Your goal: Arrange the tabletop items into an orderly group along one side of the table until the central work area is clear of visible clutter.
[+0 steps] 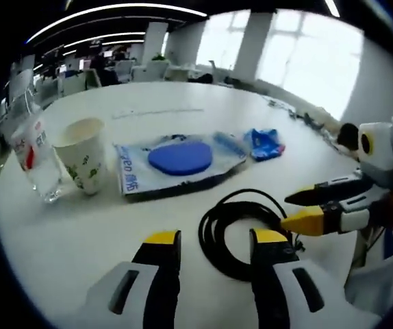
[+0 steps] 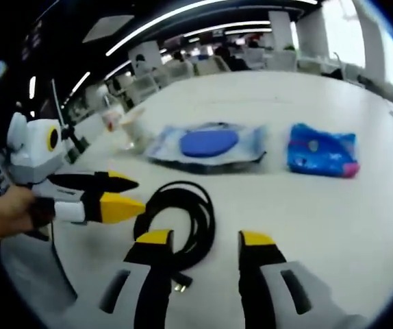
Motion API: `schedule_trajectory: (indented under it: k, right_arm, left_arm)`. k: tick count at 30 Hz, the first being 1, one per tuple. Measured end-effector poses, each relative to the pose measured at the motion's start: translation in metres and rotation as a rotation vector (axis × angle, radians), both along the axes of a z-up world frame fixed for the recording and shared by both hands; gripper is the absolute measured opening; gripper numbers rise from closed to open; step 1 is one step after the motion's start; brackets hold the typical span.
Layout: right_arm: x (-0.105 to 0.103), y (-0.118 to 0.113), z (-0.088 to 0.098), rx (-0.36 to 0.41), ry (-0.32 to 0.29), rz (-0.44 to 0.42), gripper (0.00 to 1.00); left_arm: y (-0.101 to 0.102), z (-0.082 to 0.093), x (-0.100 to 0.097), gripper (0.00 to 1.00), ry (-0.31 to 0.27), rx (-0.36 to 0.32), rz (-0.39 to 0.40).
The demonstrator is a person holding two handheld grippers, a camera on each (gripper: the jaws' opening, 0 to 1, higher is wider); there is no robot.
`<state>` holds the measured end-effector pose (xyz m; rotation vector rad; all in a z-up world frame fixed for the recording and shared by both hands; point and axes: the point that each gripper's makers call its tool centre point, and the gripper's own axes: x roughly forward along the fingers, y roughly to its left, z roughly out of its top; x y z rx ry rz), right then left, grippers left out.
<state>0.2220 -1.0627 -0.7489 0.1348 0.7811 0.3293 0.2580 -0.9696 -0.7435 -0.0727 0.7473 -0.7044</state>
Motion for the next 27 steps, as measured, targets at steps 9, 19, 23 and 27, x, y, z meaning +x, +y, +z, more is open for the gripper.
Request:
schedule_trajectory:
  k: [9, 19, 23, 27]
  right_arm:
    - [-0.003, 0.002, -0.005, 0.023, 0.032, -0.018, 0.22]
    - [0.001, 0.008, -0.011, 0.060, 0.069, -0.054, 0.14]
    - [0.001, 0.008, -0.012, 0.050, 0.073, -0.066, 0.13]
    - [0.001, 0.008, -0.012, 0.063, 0.084, -0.082, 0.13]
  left_arm:
    - [-0.002, -0.014, -0.013, 0.27, 0.083, -0.038, 0.054]
    - [0.004, -0.017, -0.011, 0.15, 0.084, -0.034, 0.133]
    - [0.006, -0.018, -0.011, 0.13, 0.095, -0.044, 0.171]
    - [0.007, -0.018, -0.012, 0.13, 0.096, -0.037, 0.187]
